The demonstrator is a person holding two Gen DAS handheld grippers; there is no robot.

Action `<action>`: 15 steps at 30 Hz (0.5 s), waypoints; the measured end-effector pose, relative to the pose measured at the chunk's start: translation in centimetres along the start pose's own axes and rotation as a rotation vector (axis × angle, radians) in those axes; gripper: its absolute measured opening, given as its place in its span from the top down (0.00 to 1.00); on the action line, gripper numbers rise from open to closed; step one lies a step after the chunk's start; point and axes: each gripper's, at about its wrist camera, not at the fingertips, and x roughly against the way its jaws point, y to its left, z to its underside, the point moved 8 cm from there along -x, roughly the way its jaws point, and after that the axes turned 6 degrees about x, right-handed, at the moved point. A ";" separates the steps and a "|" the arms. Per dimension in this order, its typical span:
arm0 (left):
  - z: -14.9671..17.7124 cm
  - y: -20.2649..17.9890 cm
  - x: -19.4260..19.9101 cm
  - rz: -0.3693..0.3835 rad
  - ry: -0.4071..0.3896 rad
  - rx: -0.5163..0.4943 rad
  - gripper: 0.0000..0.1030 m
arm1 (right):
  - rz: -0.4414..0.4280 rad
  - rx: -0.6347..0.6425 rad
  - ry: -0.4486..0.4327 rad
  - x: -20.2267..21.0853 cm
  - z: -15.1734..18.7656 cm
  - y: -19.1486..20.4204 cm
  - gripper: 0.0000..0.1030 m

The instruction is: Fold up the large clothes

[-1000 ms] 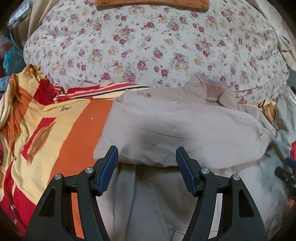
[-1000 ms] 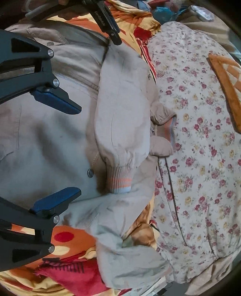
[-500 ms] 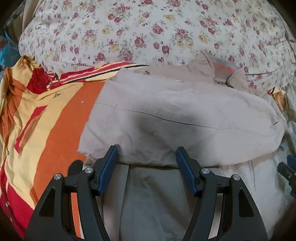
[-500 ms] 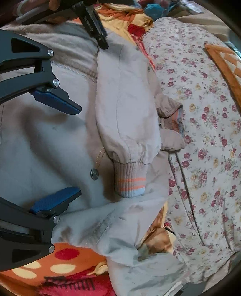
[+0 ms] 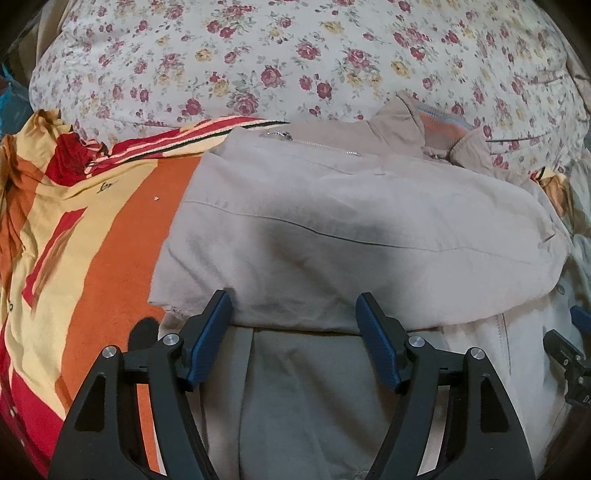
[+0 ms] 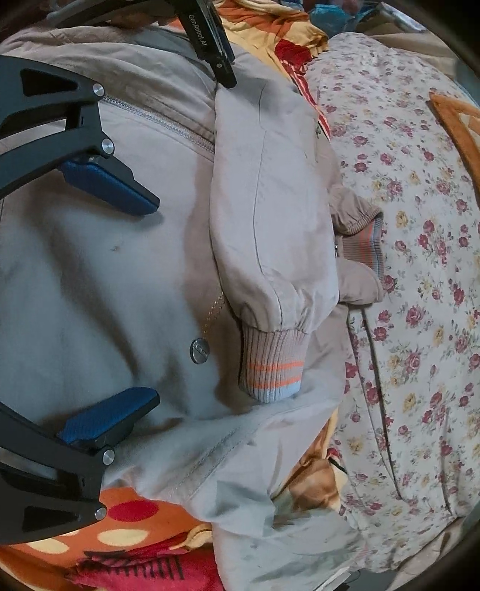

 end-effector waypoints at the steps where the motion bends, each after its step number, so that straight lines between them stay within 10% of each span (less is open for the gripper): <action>1: 0.0 0.0 -0.1 0.000 0.003 -0.003 0.31 | -0.001 0.000 0.000 0.0 0.0 0.1 0.07; 15: -1.3 -0.6 2.9 0.097 -0.051 0.045 0.30 | -0.042 -0.165 -0.099 4.8 -2.5 -3.5 0.07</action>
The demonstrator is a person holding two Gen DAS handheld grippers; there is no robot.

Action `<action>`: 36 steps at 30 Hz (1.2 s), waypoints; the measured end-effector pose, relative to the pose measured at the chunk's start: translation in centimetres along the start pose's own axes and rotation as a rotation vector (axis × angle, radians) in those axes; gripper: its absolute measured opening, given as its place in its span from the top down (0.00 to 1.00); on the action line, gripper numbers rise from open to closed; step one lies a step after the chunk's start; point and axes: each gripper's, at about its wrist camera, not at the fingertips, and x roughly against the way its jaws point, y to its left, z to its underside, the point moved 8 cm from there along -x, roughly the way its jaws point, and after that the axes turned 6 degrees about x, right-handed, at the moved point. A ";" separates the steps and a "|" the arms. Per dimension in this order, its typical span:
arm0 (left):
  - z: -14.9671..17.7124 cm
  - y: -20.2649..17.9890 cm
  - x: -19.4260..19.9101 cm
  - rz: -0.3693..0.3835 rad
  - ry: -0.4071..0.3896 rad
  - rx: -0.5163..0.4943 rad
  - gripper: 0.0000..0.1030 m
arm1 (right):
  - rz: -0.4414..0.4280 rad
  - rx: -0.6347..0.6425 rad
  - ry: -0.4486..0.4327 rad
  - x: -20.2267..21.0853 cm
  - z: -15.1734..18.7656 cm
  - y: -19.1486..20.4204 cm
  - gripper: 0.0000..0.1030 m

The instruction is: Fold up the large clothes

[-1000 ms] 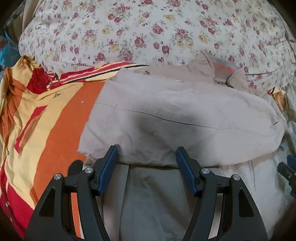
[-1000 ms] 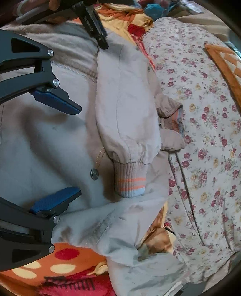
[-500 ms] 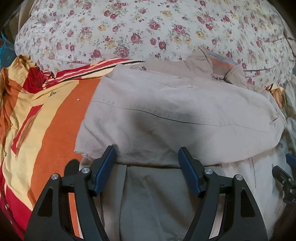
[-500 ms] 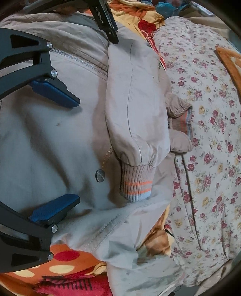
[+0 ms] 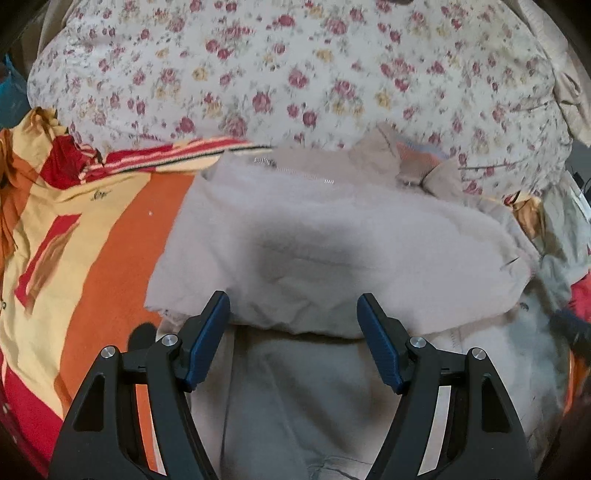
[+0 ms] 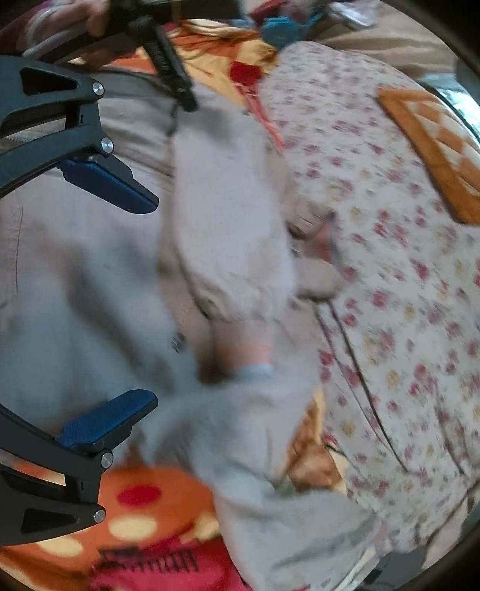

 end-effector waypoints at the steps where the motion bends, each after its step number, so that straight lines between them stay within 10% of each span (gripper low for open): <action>1: -0.1 -0.1 0.0 0.000 -0.001 -0.002 0.30 | 0.031 -0.009 -0.014 0.3 -0.7 -1.1 0.07; 18: 0.4 0.5 -1.9 -0.006 0.060 0.031 0.30 | 0.473 -0.287 0.008 -6.5 -11.3 -22.9 0.08; 22: 0.3 0.3 -2.4 -0.007 0.068 0.020 0.30 | 0.501 -0.236 0.059 -8.0 -11.5 -24.7 0.56; 25: 0.1 0.4 -2.4 -0.003 0.070 0.029 0.30 | 0.367 -0.256 0.037 -6.8 -11.9 -24.6 0.92; 36: -1.7 1.9 -0.1 0.026 0.002 0.115 0.30 | 0.036 -0.075 -0.155 3.0 -15.6 -13.2 0.99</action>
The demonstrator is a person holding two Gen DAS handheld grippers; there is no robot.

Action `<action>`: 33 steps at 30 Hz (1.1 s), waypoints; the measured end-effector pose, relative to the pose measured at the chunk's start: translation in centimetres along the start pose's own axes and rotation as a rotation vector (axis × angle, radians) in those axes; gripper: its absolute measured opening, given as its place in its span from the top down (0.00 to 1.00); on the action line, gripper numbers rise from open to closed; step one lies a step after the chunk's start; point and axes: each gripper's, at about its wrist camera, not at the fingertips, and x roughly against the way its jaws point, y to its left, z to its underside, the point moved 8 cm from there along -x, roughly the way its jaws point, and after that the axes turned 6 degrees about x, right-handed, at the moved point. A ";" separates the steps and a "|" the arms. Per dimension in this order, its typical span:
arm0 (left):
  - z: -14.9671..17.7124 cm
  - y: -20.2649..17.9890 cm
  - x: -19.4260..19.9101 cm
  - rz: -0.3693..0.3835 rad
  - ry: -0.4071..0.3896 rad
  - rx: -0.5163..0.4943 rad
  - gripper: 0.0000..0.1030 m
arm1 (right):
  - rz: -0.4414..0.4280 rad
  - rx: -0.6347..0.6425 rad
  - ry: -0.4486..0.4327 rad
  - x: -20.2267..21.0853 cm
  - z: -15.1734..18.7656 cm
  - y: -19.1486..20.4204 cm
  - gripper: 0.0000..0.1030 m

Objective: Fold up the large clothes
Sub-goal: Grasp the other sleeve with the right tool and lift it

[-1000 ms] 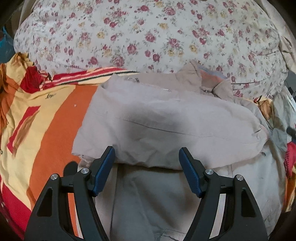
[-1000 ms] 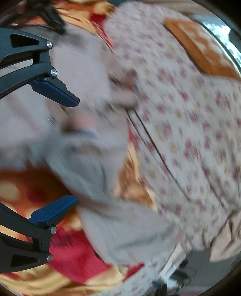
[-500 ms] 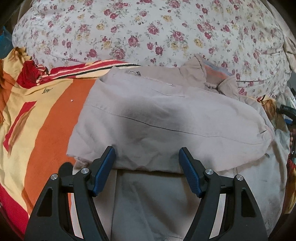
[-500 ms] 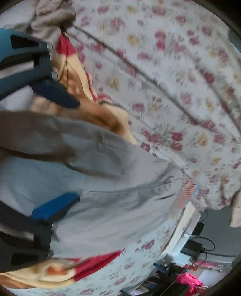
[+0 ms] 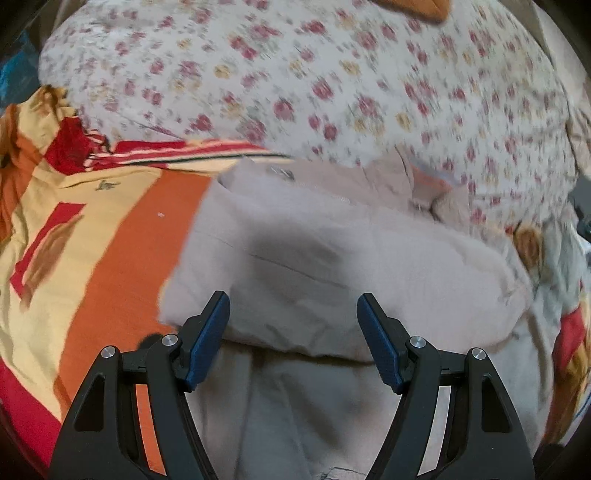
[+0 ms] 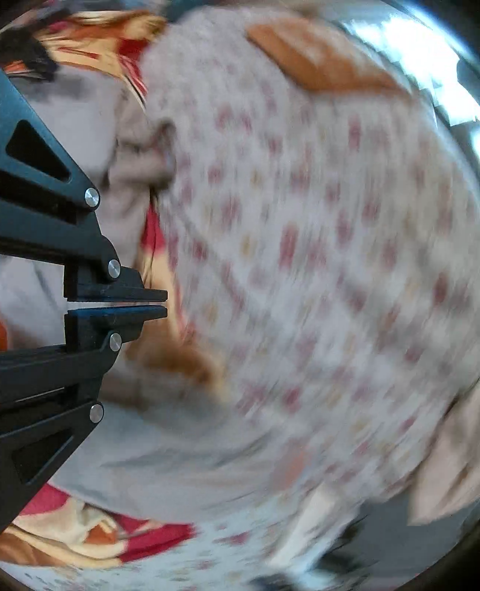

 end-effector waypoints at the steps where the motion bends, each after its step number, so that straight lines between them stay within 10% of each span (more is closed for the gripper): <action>1: -0.2 0.5 0.2 0.001 -0.007 0.019 0.30 | -0.043 0.001 0.003 0.3 -0.3 1.1 0.99; 6: -0.1 1.7 0.4 0.009 0.011 0.071 0.30 | 0.108 0.134 0.004 0.3 -0.2 3.2 0.94; 8: 0.0 1.6 0.6 0.021 0.017 0.072 0.30 | 0.197 0.113 0.046 -1.3 0.4 0.9 0.53; 10: 0.1 1.3 0.8 0.024 0.013 0.057 0.30 | 0.291 0.064 0.093 -3.9 1.4 -2.1 0.37; 16: 0.6 0.7 -0.5 0.014 0.043 0.034 0.30 | 0.390 -0.040 0.251 -9.0 4.6 -9.3 0.39; 18: 0.8 0.4 -1.1 0.009 0.055 0.022 0.30 | 0.391 -0.064 0.278 -9.7 5.5 -10.7 0.71; 20: 0.8 0.2 -1.4 0.003 0.055 0.014 0.30 | 0.318 -0.108 0.252 -9.1 5.5 -11.0 0.98; 26: 0.3 0.7 -0.8 0.011 0.035 0.044 0.30 | 0.045 -0.107 0.133 -4.6 2.5 -5.8 0.98; 33: -0.4 1.3 0.3 0.040 0.001 0.080 0.30 | -0.449 0.050 0.068 3.1 3.0 11.0 0.98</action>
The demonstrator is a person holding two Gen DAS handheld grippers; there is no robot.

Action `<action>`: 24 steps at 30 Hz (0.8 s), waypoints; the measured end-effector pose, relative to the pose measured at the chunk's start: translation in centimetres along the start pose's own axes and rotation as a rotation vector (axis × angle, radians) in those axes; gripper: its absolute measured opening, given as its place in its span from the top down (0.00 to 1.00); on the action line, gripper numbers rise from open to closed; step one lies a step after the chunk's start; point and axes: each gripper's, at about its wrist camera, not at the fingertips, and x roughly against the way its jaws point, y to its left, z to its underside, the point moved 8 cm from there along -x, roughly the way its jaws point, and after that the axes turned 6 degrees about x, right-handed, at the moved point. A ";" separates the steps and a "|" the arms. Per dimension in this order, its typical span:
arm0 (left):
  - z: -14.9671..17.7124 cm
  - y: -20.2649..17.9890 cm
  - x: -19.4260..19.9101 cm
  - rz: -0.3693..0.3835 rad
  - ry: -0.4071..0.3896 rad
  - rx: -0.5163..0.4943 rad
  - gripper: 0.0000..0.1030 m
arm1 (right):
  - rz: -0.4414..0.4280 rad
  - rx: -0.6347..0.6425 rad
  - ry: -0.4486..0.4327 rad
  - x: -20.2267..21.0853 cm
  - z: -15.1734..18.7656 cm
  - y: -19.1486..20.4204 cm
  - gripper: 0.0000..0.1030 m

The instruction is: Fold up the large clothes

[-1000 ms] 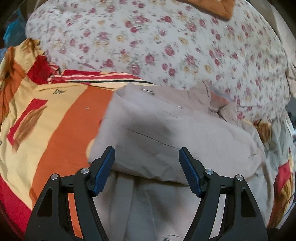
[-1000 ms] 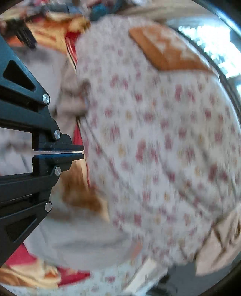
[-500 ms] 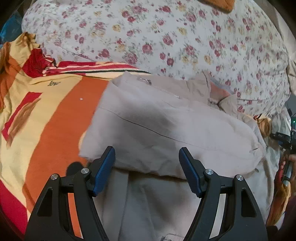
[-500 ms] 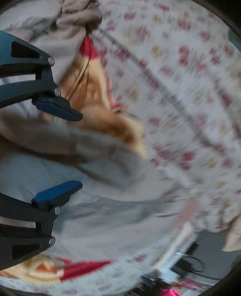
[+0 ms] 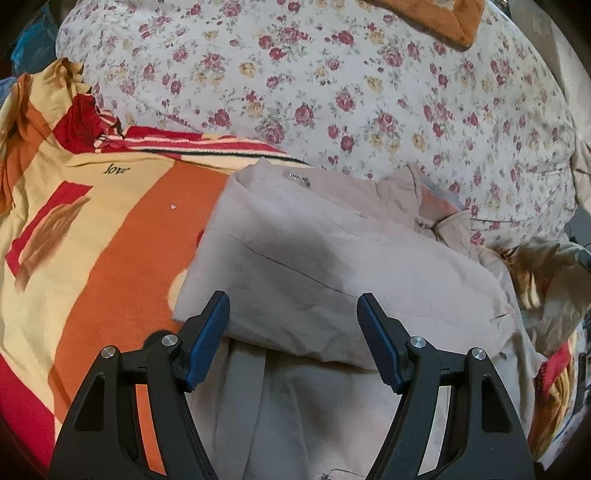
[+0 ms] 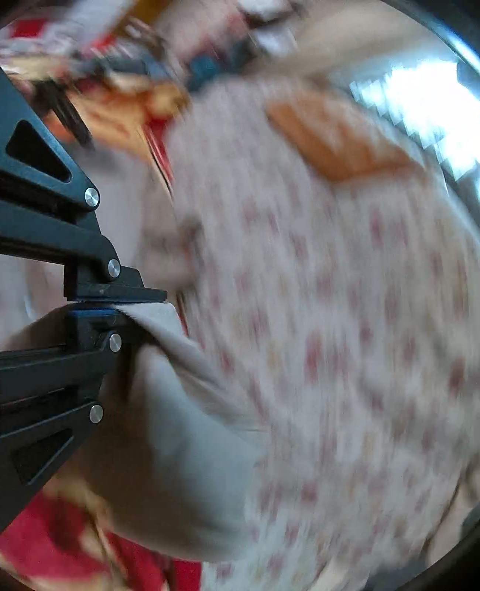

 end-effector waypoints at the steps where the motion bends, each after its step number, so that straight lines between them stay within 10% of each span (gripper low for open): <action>1: -0.1 0.0 0.1 0.007 -0.005 0.002 0.30 | -0.068 0.062 0.030 -0.7 1.6 3.3 0.98; 7: 0.3 -0.7 -0.3 0.067 0.043 0.010 0.30 | -0.088 0.302 0.330 -6.8 13.6 10.2 0.93; 10: 0.7 -1.8 -0.3 0.134 0.072 0.008 0.30 | -0.072 0.234 0.375 -7.2 16.5 9.3 0.56; 15: 1.2 -3.1 -0.2 0.151 0.075 -0.024 0.30 | -0.063 0.142 0.248 -4.8 13.9 7.7 0.51; 19: 1.1 -2.7 -0.1 0.138 0.073 -0.027 0.30 | 0.058 0.079 0.190 -4.5 12.1 5.5 0.27; 24: 0.1 -2.0 0.4 0.144 0.049 0.006 0.30 | 0.130 -0.042 0.163 -6.2 10.4 1.2 0.30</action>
